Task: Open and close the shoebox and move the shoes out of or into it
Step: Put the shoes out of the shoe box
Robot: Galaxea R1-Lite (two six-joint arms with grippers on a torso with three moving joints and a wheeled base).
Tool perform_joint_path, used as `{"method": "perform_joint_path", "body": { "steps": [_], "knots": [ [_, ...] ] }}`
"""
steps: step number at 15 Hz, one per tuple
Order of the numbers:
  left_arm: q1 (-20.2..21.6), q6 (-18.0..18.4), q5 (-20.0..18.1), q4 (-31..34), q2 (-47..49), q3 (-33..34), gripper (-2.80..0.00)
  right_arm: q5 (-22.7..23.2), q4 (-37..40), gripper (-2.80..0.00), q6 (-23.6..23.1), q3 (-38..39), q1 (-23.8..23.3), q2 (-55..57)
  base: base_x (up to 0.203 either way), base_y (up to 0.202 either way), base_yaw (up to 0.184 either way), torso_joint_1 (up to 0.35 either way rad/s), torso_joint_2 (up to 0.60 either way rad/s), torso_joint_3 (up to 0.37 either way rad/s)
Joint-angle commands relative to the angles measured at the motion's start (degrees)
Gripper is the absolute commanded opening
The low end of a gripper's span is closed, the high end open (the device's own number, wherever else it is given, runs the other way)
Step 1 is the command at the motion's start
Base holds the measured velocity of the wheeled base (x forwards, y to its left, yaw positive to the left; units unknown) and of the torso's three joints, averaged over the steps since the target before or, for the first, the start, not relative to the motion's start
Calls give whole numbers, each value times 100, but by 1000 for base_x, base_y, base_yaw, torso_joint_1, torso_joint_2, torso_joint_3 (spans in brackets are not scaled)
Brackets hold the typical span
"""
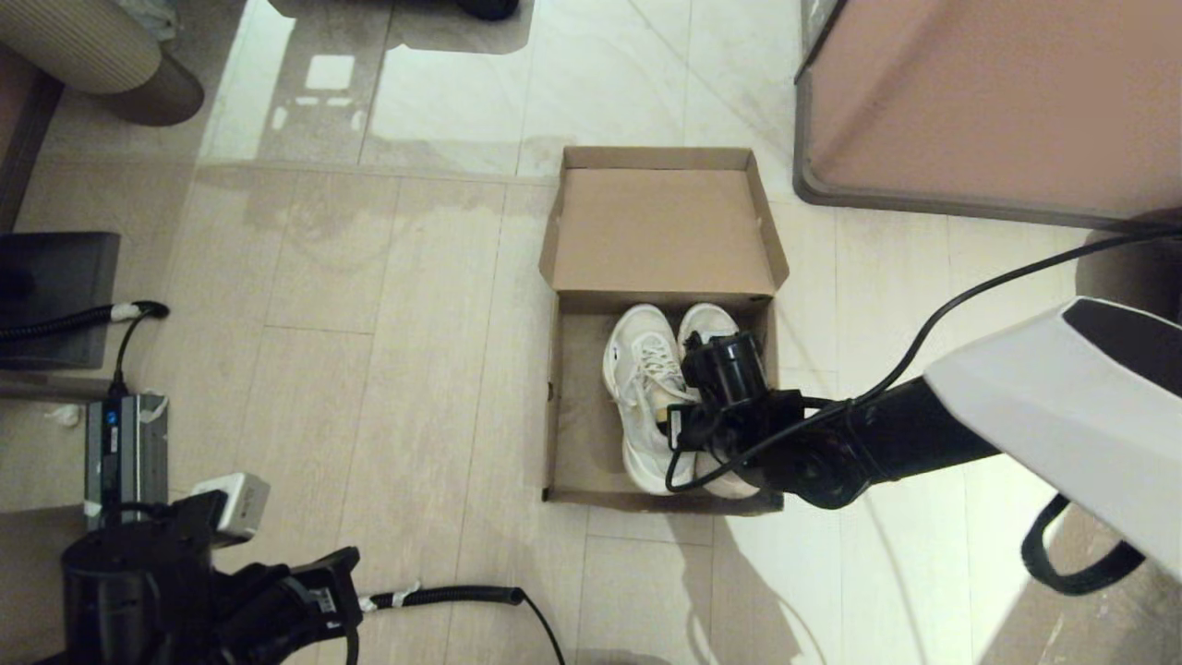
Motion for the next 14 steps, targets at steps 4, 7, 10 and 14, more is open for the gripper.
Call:
{"method": "perform_joint_path", "body": {
  "steps": [4,7,10,14],
  "knots": [
    [22,-13,12,-26,-249,249,-280,-4,35,-280,10,1159,482,-1731,0,0,0,0,0,0],
    [304,-88,-7,31,-483,436,-280,-14,136,-280,25,1635,548,-2452,0,0,0,0,0,0],
    [328,-162,11,104,-649,440,-280,-37,161,-280,31,1957,217,-2962,0,0,0,0,0,0],
    [791,-171,11,70,-688,241,-280,-35,145,-280,12,2099,-920,-3257,0,0,0,0,0,0]
  ]
}}
